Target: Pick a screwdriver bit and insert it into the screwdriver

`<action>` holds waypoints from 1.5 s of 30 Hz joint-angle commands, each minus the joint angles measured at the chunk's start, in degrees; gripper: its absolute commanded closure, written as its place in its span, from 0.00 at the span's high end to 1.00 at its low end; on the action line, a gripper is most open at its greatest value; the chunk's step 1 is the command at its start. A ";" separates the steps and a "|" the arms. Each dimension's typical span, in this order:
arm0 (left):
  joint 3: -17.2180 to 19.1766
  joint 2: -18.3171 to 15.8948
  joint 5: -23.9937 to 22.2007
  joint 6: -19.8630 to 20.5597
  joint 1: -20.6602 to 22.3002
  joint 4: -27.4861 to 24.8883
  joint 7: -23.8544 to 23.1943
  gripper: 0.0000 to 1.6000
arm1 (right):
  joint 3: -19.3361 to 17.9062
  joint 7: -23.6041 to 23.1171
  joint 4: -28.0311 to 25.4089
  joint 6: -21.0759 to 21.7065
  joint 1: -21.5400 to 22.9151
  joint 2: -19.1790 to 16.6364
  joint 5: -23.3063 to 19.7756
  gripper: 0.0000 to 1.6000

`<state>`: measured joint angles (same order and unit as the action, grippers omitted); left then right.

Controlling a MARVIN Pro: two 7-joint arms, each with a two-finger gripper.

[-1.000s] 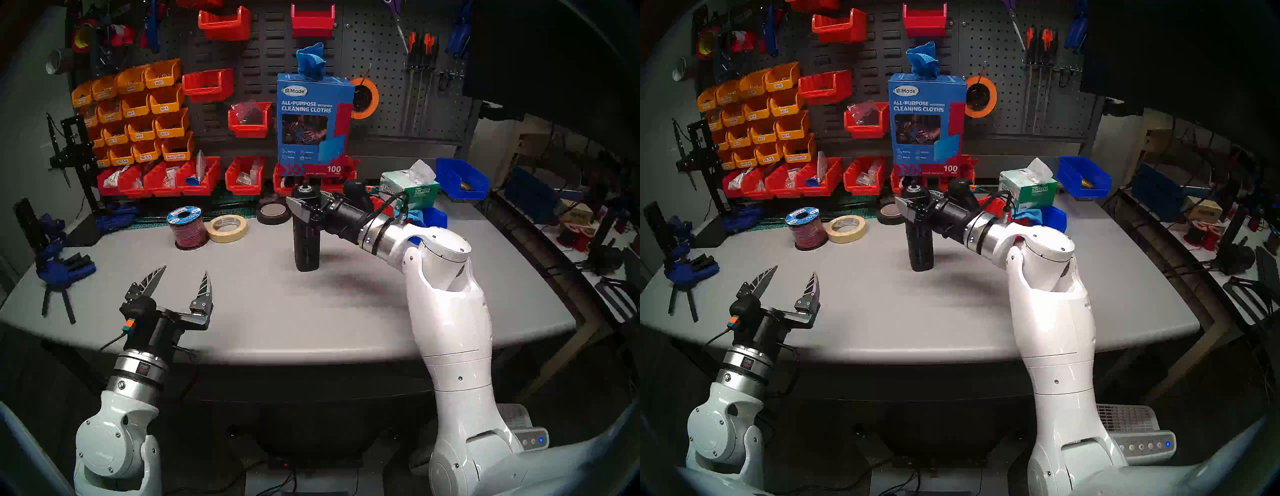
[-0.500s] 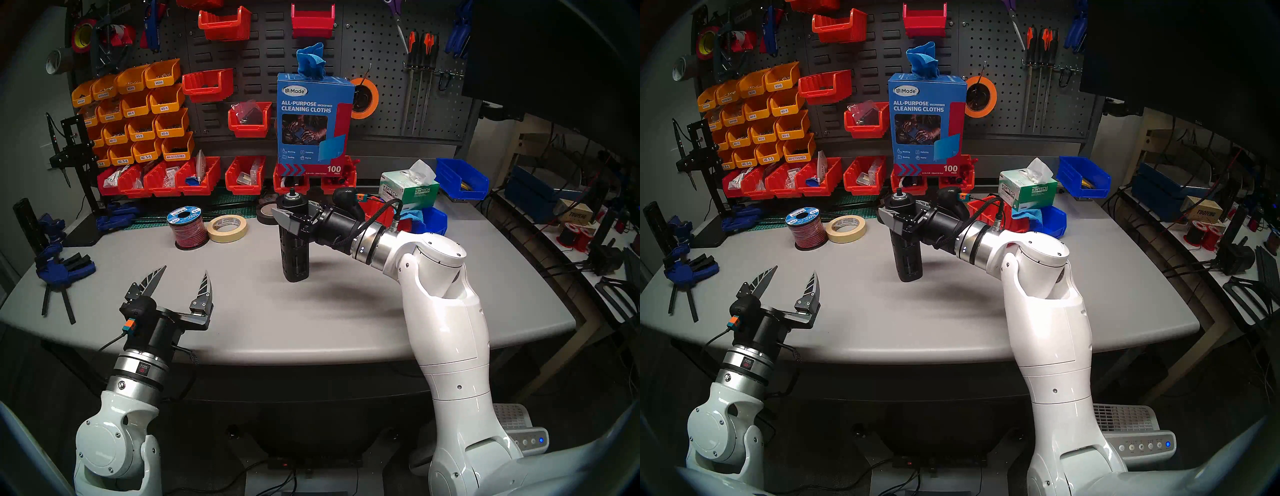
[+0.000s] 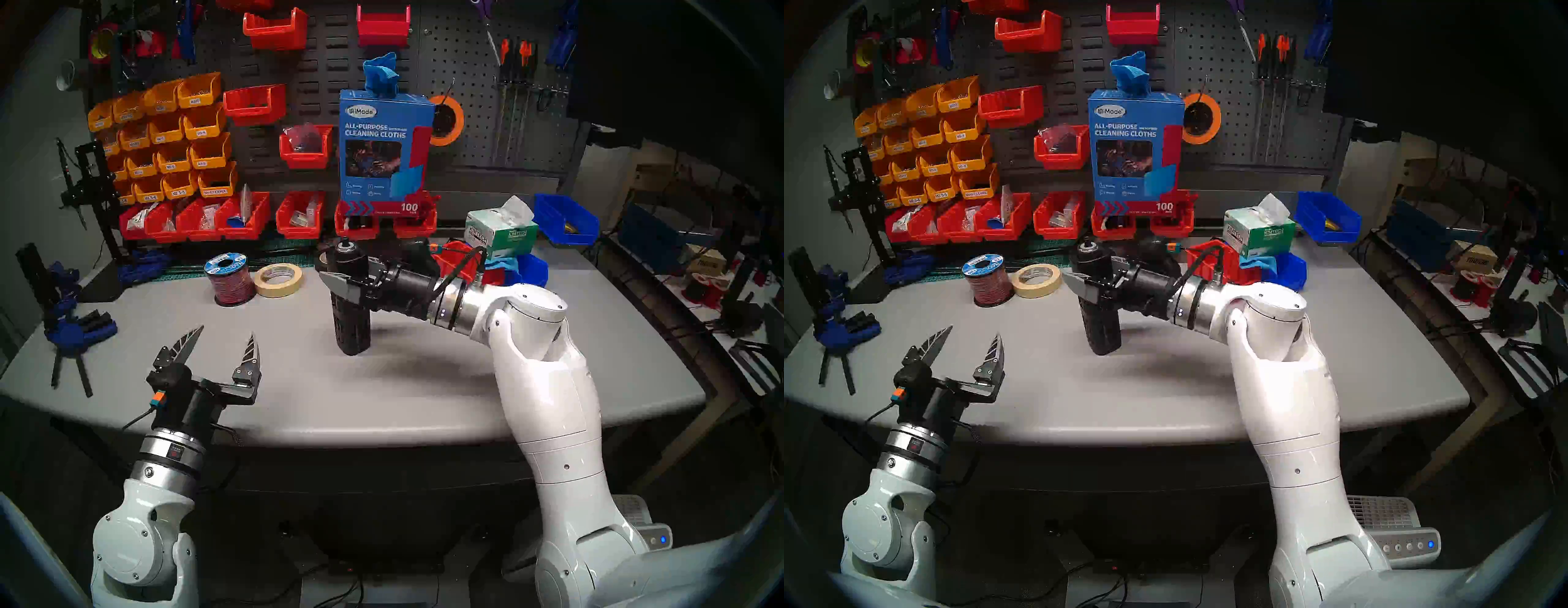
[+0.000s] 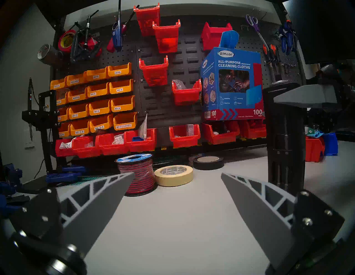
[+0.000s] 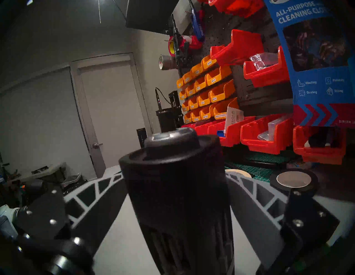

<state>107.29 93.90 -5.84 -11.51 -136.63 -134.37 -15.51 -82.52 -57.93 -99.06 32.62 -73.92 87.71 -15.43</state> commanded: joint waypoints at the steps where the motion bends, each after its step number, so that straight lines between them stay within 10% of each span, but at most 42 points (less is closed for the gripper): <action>1: -0.04 -0.02 -0.14 -0.52 0.41 -1.84 -0.04 1.00 | 0.52 -3.56 1.05 -0.43 4.02 -0.81 -1.31 0.89; 45: 0.19 0.71 0.07 -0.45 0.63 -1.86 -0.74 1.00 | 0.29 -5.81 -3.64 1.15 3.17 -3.21 -0.39 1.00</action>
<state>107.55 94.66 -5.62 -11.43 -136.40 -134.37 -16.22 -81.65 -63.89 -98.45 32.72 -70.02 84.81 -15.55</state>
